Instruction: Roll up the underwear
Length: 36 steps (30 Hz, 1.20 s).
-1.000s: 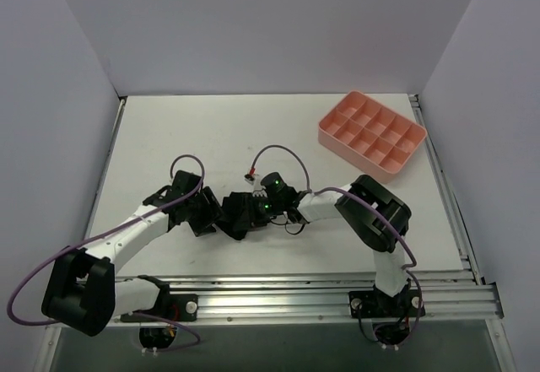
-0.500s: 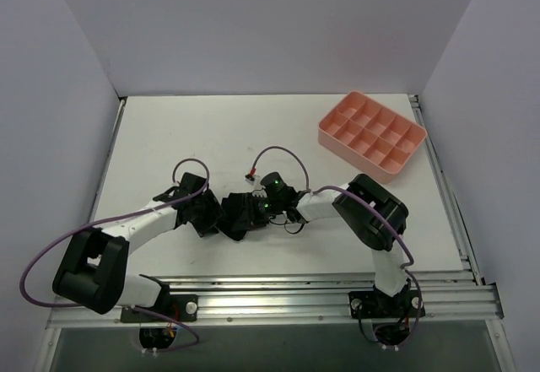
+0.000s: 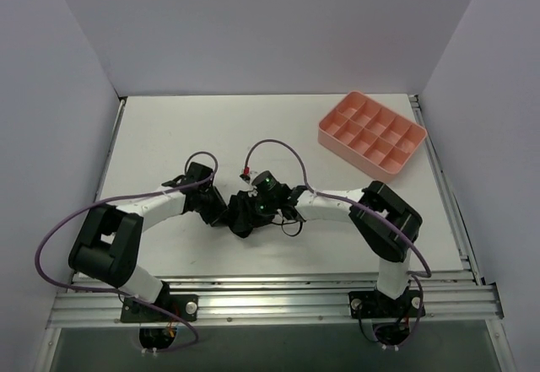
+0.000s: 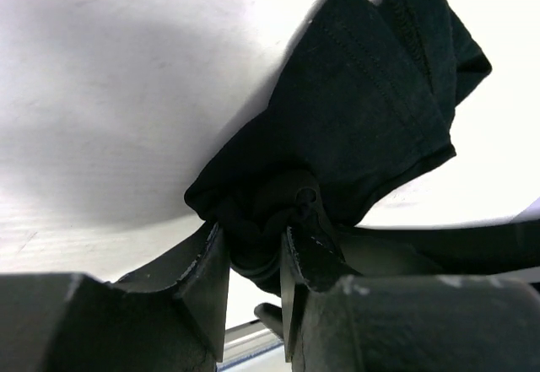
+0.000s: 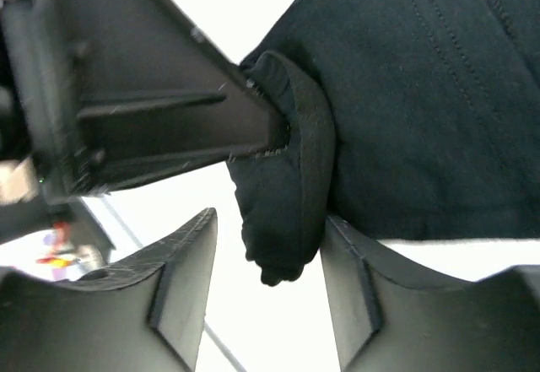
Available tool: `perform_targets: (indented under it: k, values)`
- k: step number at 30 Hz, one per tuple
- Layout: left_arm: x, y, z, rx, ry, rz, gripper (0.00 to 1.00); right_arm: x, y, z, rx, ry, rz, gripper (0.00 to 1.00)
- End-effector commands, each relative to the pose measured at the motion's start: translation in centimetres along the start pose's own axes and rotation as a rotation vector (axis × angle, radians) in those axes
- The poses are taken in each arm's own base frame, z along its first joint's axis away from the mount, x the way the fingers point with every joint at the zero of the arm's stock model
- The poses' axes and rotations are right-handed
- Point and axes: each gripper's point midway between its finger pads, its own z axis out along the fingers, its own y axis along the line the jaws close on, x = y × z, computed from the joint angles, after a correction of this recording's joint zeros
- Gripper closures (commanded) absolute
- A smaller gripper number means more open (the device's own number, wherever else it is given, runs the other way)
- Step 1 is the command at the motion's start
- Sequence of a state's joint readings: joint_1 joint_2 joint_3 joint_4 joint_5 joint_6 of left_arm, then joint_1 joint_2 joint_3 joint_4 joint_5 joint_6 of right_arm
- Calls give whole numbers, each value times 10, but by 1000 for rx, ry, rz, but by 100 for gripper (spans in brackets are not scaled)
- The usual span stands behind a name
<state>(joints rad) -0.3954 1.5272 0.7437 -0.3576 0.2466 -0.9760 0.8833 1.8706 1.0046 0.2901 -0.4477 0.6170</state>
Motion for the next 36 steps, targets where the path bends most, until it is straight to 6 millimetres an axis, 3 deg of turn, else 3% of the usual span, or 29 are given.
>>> perform_targets:
  k: [1,8,13,23,32,34,35,36]
  values:
    - [21,54,7,-215,105,23,77,-7,-19,-29,241,-13,-178,52]
    - [27,52,6,-220,171,19,78,-33,16,-41,333,-153,-431,49]
    - [27,47,5,-227,202,24,78,-27,34,-37,334,-150,-567,49]
    - [23,39,-2,-242,219,42,78,-15,19,-14,498,-104,-766,49]
    - [25,43,-4,-269,242,54,78,-7,-4,-1,574,-91,-818,49]
    - [24,40,-4,-266,245,54,78,-8,-3,0,571,-106,-820,55]
    - [24,36,-5,-251,251,57,76,-6,-5,2,569,-100,-819,62]
    - [21,32,-6,-238,246,60,73,-4,-6,4,563,-93,-810,76]
